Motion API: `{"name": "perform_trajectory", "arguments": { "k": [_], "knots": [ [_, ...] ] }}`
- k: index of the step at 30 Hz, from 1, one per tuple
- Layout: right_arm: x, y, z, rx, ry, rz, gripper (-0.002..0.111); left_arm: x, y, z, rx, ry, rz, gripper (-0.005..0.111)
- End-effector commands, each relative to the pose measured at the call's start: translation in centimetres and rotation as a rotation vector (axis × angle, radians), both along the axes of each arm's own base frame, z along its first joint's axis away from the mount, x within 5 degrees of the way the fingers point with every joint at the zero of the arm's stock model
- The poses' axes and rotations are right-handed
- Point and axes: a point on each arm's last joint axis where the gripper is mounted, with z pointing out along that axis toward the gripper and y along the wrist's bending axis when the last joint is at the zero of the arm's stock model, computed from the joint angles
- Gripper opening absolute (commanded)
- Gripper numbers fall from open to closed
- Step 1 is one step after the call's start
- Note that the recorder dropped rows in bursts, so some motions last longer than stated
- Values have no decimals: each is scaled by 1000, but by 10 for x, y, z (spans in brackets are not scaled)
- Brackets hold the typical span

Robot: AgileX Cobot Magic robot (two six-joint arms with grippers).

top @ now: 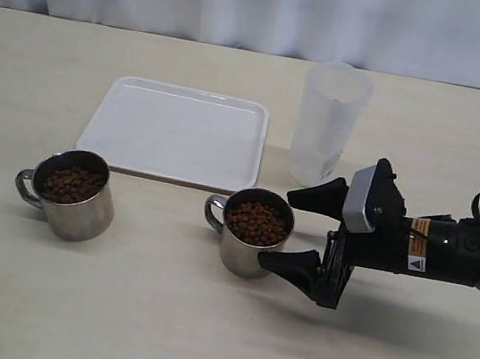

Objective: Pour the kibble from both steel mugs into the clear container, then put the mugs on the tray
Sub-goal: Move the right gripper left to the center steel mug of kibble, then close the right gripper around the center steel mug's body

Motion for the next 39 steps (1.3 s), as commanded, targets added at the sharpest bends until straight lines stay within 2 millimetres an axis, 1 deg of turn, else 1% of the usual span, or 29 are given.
{"name": "perform_trajectory", "arguments": {
  "k": [1,4,10,15,22,26,29,30,33,36,39],
  "knots": [
    [0,3,8,50,-9,21,94,0,0,0,-5,-8,2,0],
    [2,0,3,-11,3,-16,94,0,0,0,-5,-8,2,0],
    [2,2,5,20,5,-10,94,0,0,0,-2,-6,2,0],
    [2,1,3,0,5,-17,94,0,0,0,-2,-6,2,0],
    [16,3,2,-32,-32,-12,94,0,0,0,-2,-6,2,0],
    [25,5,-6,-42,-37,8,94,0,0,0,-2,-6,2,0],
    [29,7,-17,-43,-21,23,94,0,0,0,-2,-6,2,0],
    [31,8,-21,-38,-18,29,94,0,0,0,-2,-6,2,0],
    [31,12,-17,46,-55,67,94,0,0,0,-5,-8,2,0],
    [33,12,-21,42,-120,74,94,0,0,0,-5,-8,2,0],
    [35,13,-24,68,-130,70,94,0,0,0,-5,-8,2,0]
  ]
}}
